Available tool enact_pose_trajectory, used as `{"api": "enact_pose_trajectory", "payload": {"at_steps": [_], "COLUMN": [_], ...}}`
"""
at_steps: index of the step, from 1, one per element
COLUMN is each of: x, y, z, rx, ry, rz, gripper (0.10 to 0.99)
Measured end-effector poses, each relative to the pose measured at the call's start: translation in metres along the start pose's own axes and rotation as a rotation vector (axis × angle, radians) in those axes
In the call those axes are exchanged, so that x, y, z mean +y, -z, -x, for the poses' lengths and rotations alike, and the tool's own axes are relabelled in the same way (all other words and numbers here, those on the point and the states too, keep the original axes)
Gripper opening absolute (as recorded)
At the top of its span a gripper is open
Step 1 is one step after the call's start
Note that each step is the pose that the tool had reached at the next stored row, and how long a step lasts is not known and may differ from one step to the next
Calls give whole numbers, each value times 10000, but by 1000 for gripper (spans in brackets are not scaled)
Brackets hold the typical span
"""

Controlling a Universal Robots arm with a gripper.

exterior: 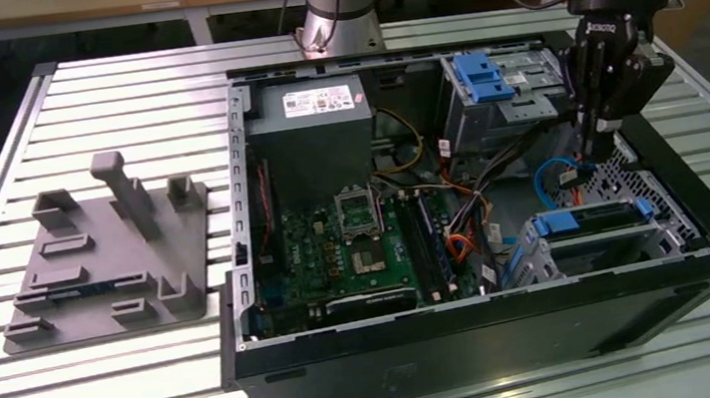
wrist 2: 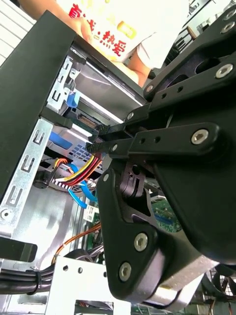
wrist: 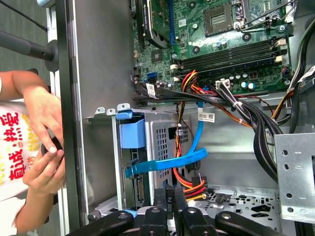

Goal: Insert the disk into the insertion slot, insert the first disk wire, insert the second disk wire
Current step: 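Insert the first disk wire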

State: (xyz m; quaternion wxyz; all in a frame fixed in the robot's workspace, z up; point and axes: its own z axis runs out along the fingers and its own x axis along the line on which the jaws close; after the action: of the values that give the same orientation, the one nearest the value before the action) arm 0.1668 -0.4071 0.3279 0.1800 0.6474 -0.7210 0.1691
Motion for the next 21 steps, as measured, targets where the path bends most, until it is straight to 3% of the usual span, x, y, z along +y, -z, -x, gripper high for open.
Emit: {"api": "enact_pose_trajectory", "payload": {"at_steps": [18,21], "x": [0,-41], "y": [-4,-3], "z": [2,6], "rx": [117,119], "ry": [-4,44], "rz": [2,11], "gripper": [161,161]}}
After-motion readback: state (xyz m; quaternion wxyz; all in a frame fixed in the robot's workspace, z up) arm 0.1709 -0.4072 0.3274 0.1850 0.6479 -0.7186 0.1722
